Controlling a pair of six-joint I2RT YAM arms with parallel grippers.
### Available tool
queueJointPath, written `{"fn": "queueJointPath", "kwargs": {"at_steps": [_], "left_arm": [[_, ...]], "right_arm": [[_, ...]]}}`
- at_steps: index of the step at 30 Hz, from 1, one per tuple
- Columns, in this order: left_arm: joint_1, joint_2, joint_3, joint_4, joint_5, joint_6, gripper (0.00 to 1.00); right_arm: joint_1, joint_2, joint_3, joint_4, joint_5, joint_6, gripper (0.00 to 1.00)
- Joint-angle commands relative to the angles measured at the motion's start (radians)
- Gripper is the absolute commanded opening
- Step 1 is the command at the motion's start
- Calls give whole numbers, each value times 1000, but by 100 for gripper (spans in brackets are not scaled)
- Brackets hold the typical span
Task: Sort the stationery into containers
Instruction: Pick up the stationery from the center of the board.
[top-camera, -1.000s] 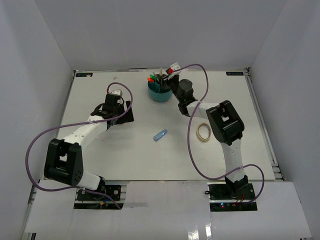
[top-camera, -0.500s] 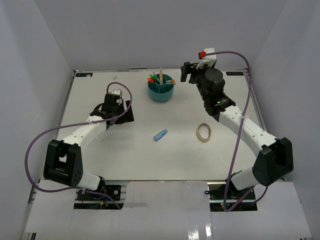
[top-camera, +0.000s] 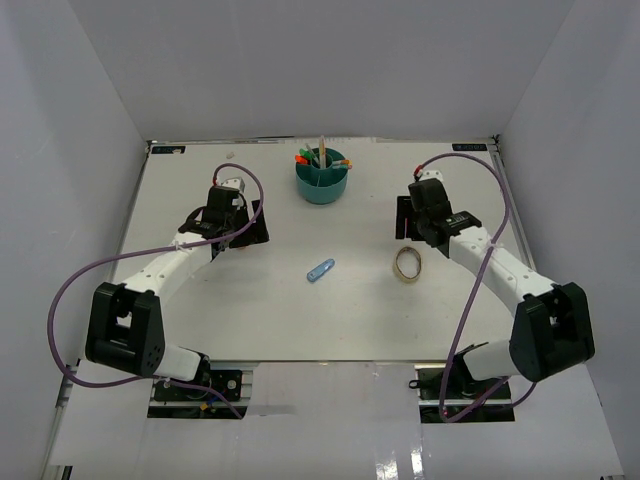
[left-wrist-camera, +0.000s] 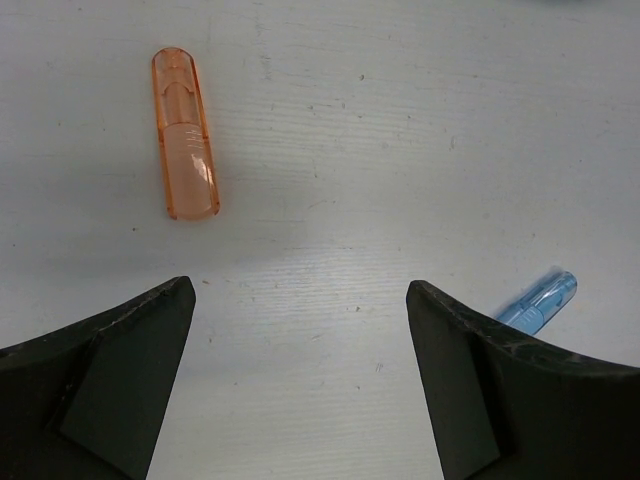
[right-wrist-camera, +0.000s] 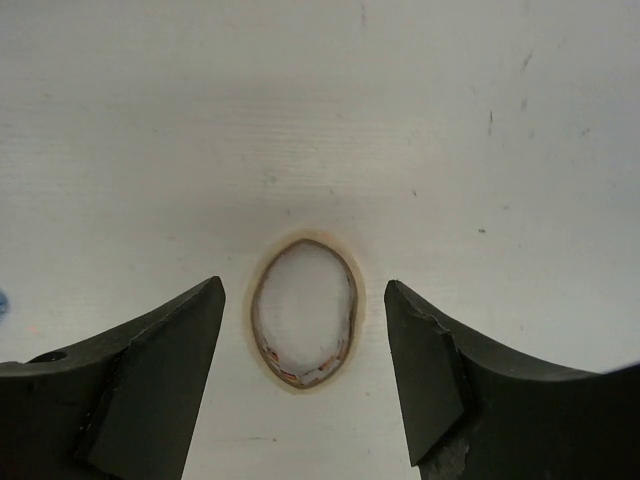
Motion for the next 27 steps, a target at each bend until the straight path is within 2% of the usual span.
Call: {"fn": "queueJointPath", "kwargs": {"at_steps": [1,4,17,25,27], "left_arm": [[7,-40,15,11,22,-8,98],[6,-38,15,13,25,-9,98],[7,-38,15,11,23,-9,98],[7,-37,15,11,22,-9,98],[7,-37,15,13,23,-8,98]], "right_arm": [[-55,1,-36,-55,-41,50,71],[-75,44,-50,-58,-86,38,70],[-133,220,-16,-52,-109,-31,57],[-152,271,-11,-13,-152,-65,51],[-153,279,-10,-6,-157,-77,46]]}}
